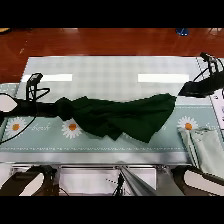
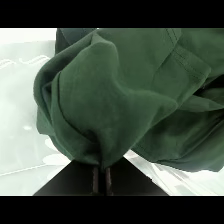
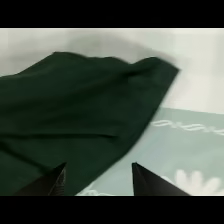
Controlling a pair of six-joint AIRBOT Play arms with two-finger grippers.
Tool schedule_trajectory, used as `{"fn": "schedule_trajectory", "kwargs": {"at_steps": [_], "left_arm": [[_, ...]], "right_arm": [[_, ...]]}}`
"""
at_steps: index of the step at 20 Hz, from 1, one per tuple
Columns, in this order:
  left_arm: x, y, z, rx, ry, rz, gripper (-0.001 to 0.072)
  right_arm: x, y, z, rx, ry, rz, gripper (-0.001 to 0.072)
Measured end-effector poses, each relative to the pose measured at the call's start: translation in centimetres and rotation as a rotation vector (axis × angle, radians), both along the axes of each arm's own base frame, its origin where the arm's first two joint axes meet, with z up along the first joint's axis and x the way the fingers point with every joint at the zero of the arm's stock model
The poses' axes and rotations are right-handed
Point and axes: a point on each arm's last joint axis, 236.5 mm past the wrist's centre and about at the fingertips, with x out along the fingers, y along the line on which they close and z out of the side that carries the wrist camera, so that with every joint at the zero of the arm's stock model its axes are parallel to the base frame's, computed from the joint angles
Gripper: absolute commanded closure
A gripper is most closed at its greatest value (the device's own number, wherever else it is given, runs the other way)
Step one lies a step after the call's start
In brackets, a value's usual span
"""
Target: Fold the shirts.
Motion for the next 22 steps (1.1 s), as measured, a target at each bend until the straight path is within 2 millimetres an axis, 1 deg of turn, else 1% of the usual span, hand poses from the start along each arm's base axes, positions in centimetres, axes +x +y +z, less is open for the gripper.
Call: {"fn": "schedule_trajectory", "kwargs": {"at_steps": [2, 6, 8, 9, 10, 13, 15, 17, 20, 21, 22], "left_arm": [[0.0, 0.0, 0.0, 0.000, 0.001, 0.000, 0.0678], [0.0, 0.0, 0.0, 0.000, 0.000, 0.001, 0.0678], [0.0, 0.0, 0.0, -0.001, -0.001, 0.001, 0.0678], [0.0, 0.0, 0.0, -0.001, -0.001, 0.001, 0.0678], [0.0, 0.0, 0.0, -0.001, -0.001, 0.001, 0.0678], [-0.1, 0.0, -0.1, -0.001, 0.003, 0.000, 0.0678], [-0.1, 0.0, -0.1, -0.001, 0.005, -0.001, 0.0678], [-0.1, 0.0, -0.1, -0.001, 0.005, -0.001, 0.0679], [-0.1, 0.0, -0.1, -0.001, 0.006, -0.002, 0.0678], [-0.2, 0.0, -0.1, -0.001, 0.007, -0.002, 0.0678], [-0.2, 0.0, -0.1, -0.001, 0.008, -0.002, 0.0678]], "right_arm": [[-1.7, 1.8, -1.5, 0.066, 0.014, 0.042, 0.0246], [-6.4, 5.5, -5.7, 0.209, 0.106, 0.114, 0.0245], [-8.3, 7.1, -7.3, 0.271, 0.134, 0.132, 0.0246], [-8.8, 7.5, -7.9, 0.289, 0.138, 0.130, 0.0246], [-9.2, 7.8, -8.6, 0.297, 0.140, 0.126, 0.0246], [-9.8, 8.5, -9.6, 0.319, 0.134, 0.111, 0.0245], [-9.8, 8.9, -10.0, 0.321, 0.124, 0.112, 0.0246], [-9.8, 9.8, -10.3, 0.322, 0.116, 0.131, 0.0246], [-9.7, 11.2, -11.2, 0.301, 0.113, 0.168, 0.0248], [-9.7, 11.9, -11.5, 0.302, 0.117, 0.173, 0.0271], [-9.6, 12.4, -11.8, 0.304, 0.124, 0.170, 0.0356]]}}
